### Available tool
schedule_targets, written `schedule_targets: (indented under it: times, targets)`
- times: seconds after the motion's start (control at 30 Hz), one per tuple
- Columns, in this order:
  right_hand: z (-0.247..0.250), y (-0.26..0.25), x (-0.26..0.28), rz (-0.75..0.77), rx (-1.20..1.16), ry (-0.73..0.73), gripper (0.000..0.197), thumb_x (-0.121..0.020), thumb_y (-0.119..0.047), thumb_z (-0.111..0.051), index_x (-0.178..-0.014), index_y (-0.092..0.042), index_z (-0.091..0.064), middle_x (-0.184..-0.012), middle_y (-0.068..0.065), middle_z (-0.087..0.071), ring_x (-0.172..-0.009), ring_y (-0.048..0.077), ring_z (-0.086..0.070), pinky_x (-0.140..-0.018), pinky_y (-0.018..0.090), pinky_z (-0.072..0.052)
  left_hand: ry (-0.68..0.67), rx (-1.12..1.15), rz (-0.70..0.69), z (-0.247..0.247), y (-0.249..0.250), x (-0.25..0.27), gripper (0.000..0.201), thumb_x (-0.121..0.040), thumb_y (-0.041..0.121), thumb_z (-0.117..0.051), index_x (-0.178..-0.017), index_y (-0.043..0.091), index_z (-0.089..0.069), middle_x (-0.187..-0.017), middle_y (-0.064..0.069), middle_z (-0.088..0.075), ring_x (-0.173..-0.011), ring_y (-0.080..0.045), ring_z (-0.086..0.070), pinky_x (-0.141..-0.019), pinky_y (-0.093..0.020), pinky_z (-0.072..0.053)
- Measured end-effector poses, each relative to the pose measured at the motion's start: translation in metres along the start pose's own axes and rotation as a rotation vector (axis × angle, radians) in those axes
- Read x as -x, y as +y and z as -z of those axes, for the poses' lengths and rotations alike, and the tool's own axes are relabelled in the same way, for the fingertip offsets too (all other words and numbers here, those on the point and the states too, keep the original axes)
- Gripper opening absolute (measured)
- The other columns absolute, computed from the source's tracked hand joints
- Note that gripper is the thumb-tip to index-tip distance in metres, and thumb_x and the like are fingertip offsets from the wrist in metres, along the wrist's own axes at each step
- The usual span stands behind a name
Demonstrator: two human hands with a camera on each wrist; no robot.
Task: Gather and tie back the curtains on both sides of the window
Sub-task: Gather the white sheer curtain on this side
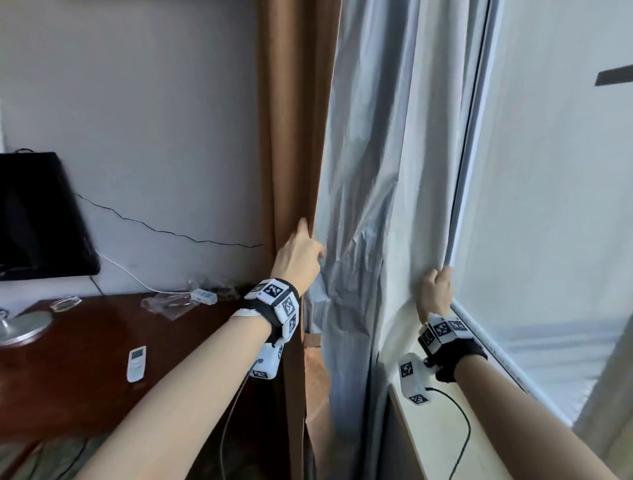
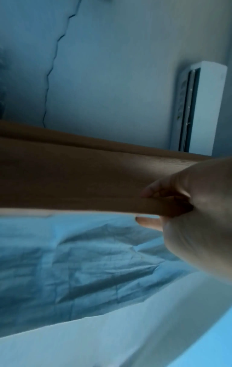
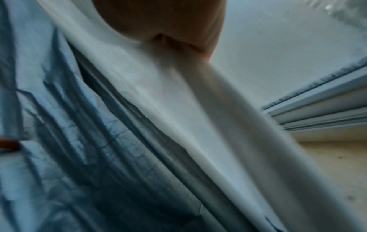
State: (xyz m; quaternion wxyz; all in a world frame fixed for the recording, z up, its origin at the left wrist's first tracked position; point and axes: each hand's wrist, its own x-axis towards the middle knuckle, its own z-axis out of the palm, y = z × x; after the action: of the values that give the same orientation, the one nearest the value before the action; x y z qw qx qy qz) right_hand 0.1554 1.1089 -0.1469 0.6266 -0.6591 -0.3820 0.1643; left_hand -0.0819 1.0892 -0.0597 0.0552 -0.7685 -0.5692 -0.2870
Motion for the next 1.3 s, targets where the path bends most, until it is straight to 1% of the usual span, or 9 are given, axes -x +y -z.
schedule_targets:
  times: [0.17,0.3,0.4,0.5,0.63,0.8,0.97,1.1,1.3]
  targets:
    - [0.022,-0.004,0.045,0.234,-0.099,0.145,0.04,-0.088,-0.029,-0.033,-0.113,0.002,-0.04,-0.071,0.015,-0.051,-0.06,0.027,-0.041,-0.056,0.036,-0.024,-0.004,0.132,0.134,-0.015,0.01,-0.012,0.034,-0.091,0.007,-0.041,-0.114,-0.001,-0.066,-0.122,-0.022,-0.042,-0.104,-0.043,-0.055,-0.094,-0.042,-0.046]
    - [0.003,0.004,0.077,0.62,0.159,-0.098,0.022,-0.092,-0.009,-0.051,-0.11,-0.007,-0.039,-0.053,-0.002,-0.042,-0.043,0.026,-0.045,-0.047,0.03,-0.025,-0.098,0.385,0.09,-0.02,0.018,-0.015,0.03,-0.095,0.019,-0.042,-0.083,0.01,-0.068,-0.117,-0.024,-0.06,-0.126,-0.034,-0.047,-0.1,-0.024,-0.037]
    - [-0.016,0.0,0.082,0.65,0.331,-0.292,0.021,-0.088,0.001,-0.045,-0.108,-0.007,-0.045,-0.063,0.001,-0.045,-0.06,0.036,-0.053,-0.052,0.032,-0.022,-0.1,0.464,-0.02,-0.014,0.021,-0.01,0.057,-0.098,0.037,-0.046,-0.045,0.017,-0.042,-0.062,-0.009,-0.053,-0.085,-0.029,-0.061,-0.1,-0.033,-0.04]
    - [-0.036,-0.006,0.088,0.713,0.297,-0.425,0.029,-0.084,0.002,-0.045,-0.108,-0.012,-0.05,-0.09,0.002,-0.055,-0.082,0.029,-0.058,-0.063,0.034,-0.043,-0.087,0.41,-0.076,-0.01,0.022,-0.003,0.066,-0.088,0.059,-0.053,-0.047,0.009,-0.04,-0.049,-0.001,-0.038,-0.05,-0.014,-0.043,-0.061,-0.03,-0.04]
    - [-0.055,-0.006,0.095,0.694,0.399,-0.628,0.063,-0.082,0.0,-0.046,-0.141,-0.02,-0.042,-0.149,0.007,-0.033,-0.118,0.025,-0.051,-0.092,0.032,-0.046,-0.047,0.274,0.006,-0.015,0.01,-0.005,0.043,-0.087,0.033,-0.056,-0.054,0.01,-0.043,-0.066,-0.001,-0.044,-0.076,-0.026,-0.055,-0.062,-0.031,-0.039]
    - [-0.052,-0.01,0.07,0.399,0.073,-0.278,0.037,-0.082,0.005,-0.049,-0.108,-0.016,-0.065,-0.115,-0.001,-0.058,-0.103,0.019,-0.06,-0.086,0.029,-0.05,-0.018,0.191,-0.003,-0.006,-0.002,0.003,0.01,-0.092,0.007,-0.04,-0.087,0.004,-0.048,-0.089,-0.016,-0.049,-0.087,-0.04,-0.055,-0.066,-0.033,-0.037]
    - [-0.05,-0.01,0.011,-0.05,-0.14,-0.305,0.086,-0.074,-0.016,-0.063,-0.148,-0.023,-0.021,-0.149,0.005,-0.034,-0.132,0.024,-0.04,-0.109,0.046,-0.036,0.029,0.19,-0.167,-0.003,-0.007,0.011,0.094,-0.082,-0.009,-0.034,-0.149,0.046,0.003,-0.128,-0.02,-0.048,-0.093,-0.044,-0.058,-0.08,-0.047,-0.051]
    - [-0.053,-0.004,-0.009,-0.071,-0.151,-0.537,0.053,-0.076,-0.014,-0.066,-0.127,-0.015,-0.052,-0.112,0.008,-0.066,-0.098,0.022,-0.065,-0.077,0.032,-0.054,-0.015,0.118,-0.201,0.0,-0.006,0.016,0.105,-0.079,-0.015,-0.024,-0.137,0.068,0.003,-0.125,-0.022,-0.047,-0.08,-0.039,-0.06,-0.075,-0.046,-0.055]
    - [-0.03,0.005,0.002,0.26,0.183,-0.233,0.017,-0.084,-0.019,-0.061,-0.077,-0.004,-0.057,-0.063,0.005,-0.058,-0.067,0.029,-0.058,-0.055,0.033,-0.038,0.028,0.141,-0.047,-0.014,-0.021,-0.001,0.048,-0.089,-0.005,-0.039,-0.128,0.013,-0.061,-0.117,-0.024,-0.06,-0.104,-0.039,-0.062,-0.09,-0.045,-0.052]
